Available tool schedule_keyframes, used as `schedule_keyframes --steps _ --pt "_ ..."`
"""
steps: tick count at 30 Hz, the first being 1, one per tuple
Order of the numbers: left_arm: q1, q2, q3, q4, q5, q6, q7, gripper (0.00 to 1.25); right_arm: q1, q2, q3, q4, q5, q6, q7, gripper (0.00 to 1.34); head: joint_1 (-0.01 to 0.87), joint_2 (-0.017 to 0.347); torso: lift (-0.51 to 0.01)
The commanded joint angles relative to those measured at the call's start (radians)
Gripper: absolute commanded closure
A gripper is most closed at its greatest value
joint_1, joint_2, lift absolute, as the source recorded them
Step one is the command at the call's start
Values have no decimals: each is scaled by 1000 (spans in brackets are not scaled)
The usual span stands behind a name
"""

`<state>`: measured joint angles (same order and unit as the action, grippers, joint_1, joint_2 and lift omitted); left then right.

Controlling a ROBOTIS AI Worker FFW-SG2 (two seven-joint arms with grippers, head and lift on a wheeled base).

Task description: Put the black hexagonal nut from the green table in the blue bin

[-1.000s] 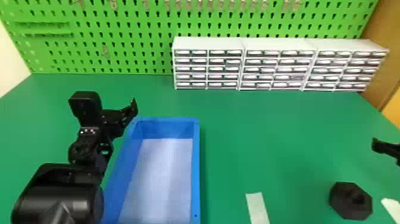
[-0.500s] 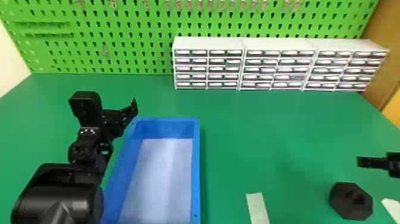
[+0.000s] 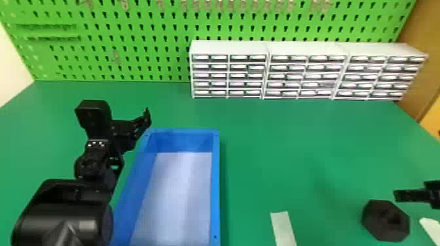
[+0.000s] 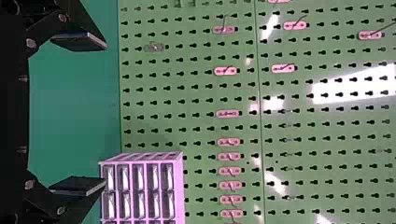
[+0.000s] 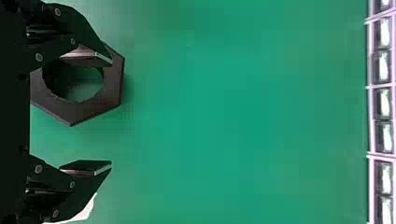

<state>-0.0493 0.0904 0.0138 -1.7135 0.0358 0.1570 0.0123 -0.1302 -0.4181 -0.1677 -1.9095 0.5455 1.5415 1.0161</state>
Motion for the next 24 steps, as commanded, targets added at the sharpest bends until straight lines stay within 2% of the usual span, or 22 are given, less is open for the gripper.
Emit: schedule_keyframes --steps 1,6,9,11,24 --pt "0 0 0 0 -1 -1 0 245 3 9 23 10 34 0 13 484 686 51 -96" --pt "0 0 2 0 -2 -1 0 245 1 12 54 24 68 8 52 483 686 51 -96" --pt "0 0 2 0 -4 -1 0 245 -3 13 80 32 153 9 124 484 686 51 -96" --pt "0 0 2 0 -5 1 0 245 -3 16 88 33 176 11 144 484 686 51 -96" --pt "2 0 2 0 -7 -1 0 246 -2 13 102 33 217 15 193 487 686 51 -96"
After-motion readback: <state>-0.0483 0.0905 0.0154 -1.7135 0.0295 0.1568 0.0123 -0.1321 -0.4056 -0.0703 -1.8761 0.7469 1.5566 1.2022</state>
